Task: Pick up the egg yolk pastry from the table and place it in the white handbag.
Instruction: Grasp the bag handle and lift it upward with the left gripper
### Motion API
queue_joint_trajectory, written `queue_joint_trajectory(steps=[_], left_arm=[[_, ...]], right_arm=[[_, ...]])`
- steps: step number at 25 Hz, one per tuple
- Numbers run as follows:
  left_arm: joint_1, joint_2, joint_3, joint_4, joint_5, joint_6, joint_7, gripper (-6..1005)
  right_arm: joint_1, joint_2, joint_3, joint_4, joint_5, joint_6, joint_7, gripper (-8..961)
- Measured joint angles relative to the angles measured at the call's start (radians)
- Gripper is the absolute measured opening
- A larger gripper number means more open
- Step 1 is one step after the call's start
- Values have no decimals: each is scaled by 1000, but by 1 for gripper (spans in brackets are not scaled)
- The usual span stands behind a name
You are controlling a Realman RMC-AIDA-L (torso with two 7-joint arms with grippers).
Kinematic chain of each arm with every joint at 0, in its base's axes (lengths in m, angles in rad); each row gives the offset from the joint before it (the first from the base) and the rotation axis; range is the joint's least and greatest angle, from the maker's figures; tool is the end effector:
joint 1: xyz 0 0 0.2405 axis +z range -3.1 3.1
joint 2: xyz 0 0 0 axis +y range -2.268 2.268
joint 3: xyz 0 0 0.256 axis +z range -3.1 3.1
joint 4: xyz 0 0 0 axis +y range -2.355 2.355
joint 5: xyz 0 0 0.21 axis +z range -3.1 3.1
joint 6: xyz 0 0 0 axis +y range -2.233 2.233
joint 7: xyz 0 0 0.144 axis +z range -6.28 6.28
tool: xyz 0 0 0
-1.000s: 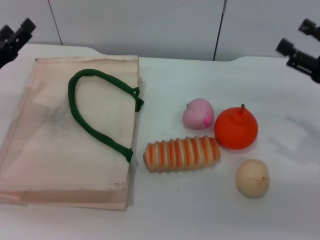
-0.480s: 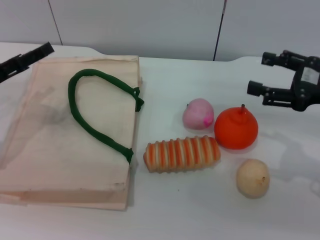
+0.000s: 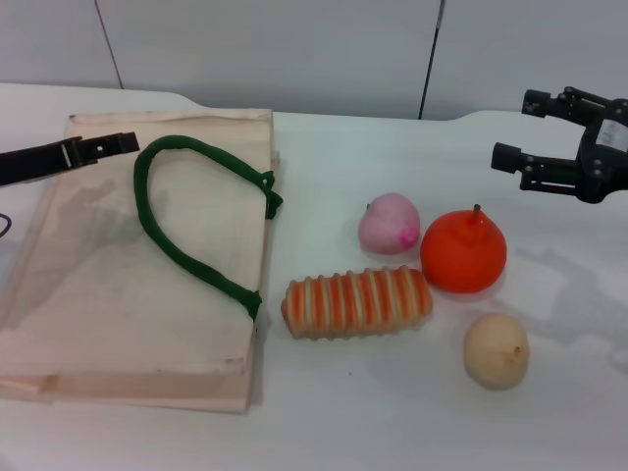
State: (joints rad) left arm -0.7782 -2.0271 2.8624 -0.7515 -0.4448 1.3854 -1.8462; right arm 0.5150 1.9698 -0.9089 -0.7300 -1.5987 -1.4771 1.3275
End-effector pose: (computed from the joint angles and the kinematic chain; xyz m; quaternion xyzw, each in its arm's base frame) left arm -0.3278 0.3790 0.0870 -0.7463 -0.5285 -0.2489 0.3191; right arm 0.2330 0.3654 0.0539 -0.9234 0.1199 0.2996 0.2079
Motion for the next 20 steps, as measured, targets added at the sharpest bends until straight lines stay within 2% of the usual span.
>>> queue_joint_trajectory(steps=[9,20], left_arm=[[-84,2,0,2,194,-53,-54,869],[-128,6,0,41,281,-85,-61,867]], right_arm=[[2,15,24,-1,-22,24,-1,859],[4,24,51,-1,-23,26,-7,855]])
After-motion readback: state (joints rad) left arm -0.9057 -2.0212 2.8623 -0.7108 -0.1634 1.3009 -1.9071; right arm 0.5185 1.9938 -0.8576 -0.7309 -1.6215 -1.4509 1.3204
